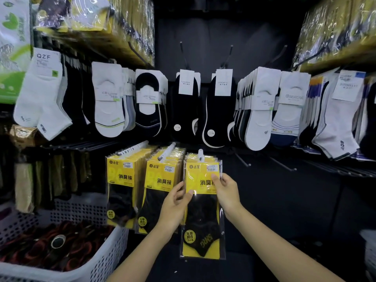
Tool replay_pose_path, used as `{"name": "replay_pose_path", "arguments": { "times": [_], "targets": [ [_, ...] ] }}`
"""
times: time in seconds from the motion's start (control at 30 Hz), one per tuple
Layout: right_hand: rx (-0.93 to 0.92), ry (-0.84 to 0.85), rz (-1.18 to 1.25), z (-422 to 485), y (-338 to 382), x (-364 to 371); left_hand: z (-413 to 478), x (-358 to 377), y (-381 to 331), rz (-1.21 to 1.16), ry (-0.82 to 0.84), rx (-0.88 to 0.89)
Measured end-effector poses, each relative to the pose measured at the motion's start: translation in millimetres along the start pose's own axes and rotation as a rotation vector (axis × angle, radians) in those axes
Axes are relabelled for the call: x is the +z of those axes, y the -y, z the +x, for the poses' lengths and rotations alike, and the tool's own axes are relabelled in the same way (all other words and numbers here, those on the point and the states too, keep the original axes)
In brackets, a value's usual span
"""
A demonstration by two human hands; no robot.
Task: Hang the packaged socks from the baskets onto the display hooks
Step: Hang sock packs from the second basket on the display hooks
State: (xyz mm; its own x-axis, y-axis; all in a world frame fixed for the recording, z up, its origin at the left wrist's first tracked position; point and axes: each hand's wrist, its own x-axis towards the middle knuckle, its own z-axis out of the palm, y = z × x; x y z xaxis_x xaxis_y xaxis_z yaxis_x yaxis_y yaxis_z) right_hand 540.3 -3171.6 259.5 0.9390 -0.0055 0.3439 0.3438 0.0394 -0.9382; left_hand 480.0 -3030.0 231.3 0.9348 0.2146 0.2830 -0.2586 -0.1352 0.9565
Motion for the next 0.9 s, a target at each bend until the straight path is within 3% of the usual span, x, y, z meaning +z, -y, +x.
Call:
{"name": "replay_pose_path", "arguments": {
  "times": [0.53,0.7,0.9],
  "targets": [
    [0.282,-0.215,0.012,15,-48,-5,29,16,41,0.116,-0.033,-0.031],
    [0.325,-0.104,-0.087,-33,-69,-39,-9,12,81,0.173,0.037,-0.123],
    [0.578,0.099,-0.318,-133,-115,-93,-98,20,152,0.152,0.158,-0.364]
  ]
}}
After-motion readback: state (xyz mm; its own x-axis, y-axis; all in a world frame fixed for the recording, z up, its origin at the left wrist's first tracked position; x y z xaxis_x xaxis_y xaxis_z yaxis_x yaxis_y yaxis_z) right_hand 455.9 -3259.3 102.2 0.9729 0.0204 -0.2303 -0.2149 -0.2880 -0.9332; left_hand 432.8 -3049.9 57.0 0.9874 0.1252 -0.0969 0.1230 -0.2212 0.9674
